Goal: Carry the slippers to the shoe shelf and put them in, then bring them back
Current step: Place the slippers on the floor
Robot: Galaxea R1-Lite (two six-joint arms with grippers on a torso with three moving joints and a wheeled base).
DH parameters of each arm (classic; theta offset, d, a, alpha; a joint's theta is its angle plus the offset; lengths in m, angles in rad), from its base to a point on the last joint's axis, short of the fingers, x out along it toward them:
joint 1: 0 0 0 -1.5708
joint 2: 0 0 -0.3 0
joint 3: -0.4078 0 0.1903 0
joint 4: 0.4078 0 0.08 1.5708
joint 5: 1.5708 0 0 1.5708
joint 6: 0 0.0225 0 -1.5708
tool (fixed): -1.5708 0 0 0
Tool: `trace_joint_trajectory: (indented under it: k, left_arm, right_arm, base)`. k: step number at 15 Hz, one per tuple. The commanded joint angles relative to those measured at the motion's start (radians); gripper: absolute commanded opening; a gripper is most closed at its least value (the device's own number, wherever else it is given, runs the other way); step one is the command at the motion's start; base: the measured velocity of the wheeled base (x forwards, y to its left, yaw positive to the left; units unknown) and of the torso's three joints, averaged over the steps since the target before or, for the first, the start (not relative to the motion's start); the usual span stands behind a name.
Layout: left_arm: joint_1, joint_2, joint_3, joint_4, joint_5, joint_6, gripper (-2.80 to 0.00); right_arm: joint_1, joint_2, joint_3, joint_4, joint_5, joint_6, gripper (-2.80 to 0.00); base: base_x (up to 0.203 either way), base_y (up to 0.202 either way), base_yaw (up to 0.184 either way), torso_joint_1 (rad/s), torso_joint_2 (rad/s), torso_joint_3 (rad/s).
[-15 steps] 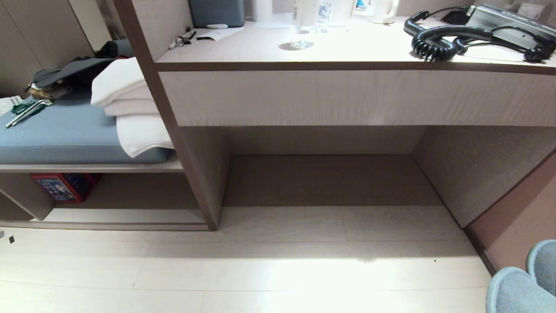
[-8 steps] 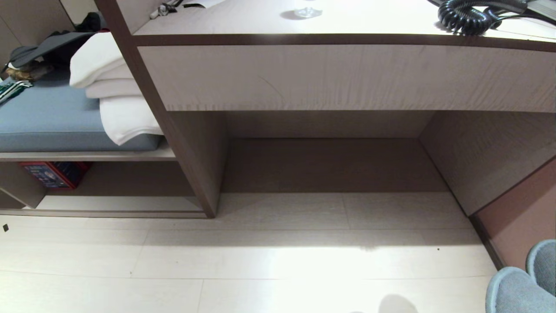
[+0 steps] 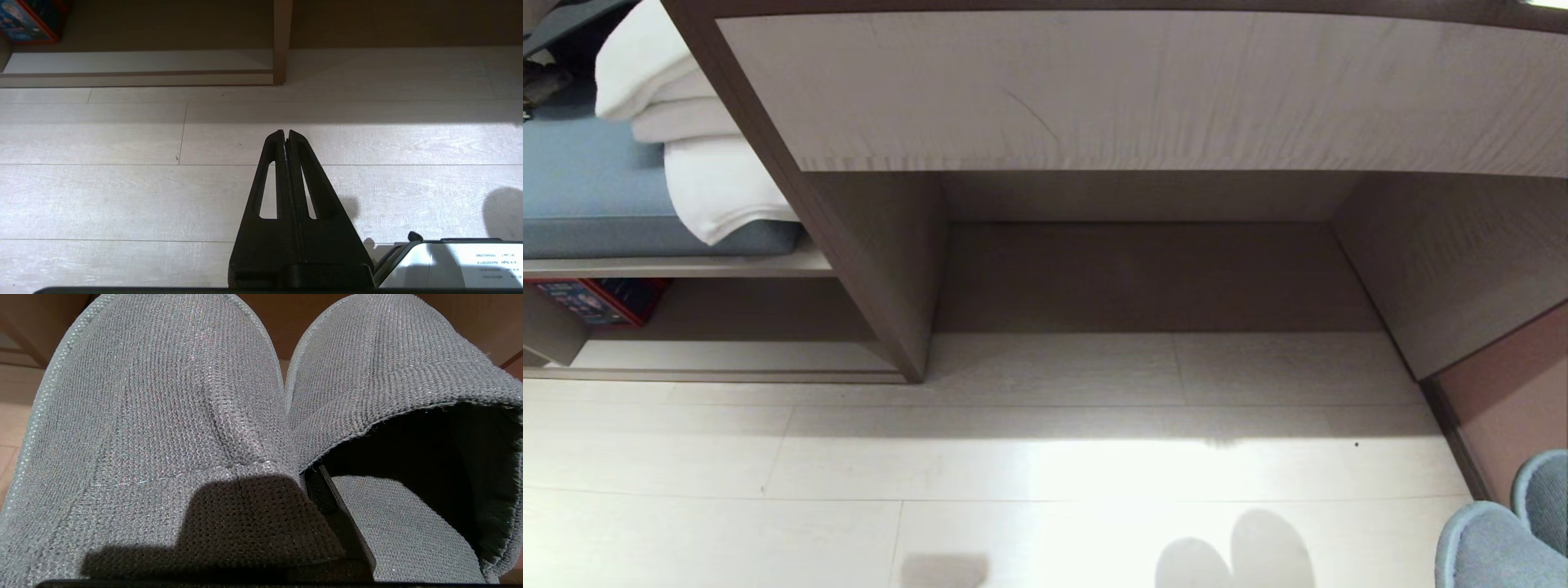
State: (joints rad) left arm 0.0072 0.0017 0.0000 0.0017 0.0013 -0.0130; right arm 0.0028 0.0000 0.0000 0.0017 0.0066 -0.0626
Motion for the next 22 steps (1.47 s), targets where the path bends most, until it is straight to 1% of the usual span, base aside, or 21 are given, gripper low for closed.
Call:
trace_joint_trajectory:
  k: [1, 22]
  left_arm:
    - [0.000, 0.000, 0.000, 0.000, 0.000, -0.001, -2.80]
    - [0.000, 0.000, 0.000, 0.000, 0.000, -0.005, -2.80]
  right_arm:
    - [0.000, 0.002, 0.000, 0.000, 0.001, 0.000, -2.80]
    - [0.000, 0.002, 0.000, 0.000, 0.001, 0.000, -2.80]
  base:
    - [0.000, 0.000, 0.000, 0.002, 0.00, -0.189]
    - [0.000, 0.000, 0.000, 0.002, 0.00, -0.194]
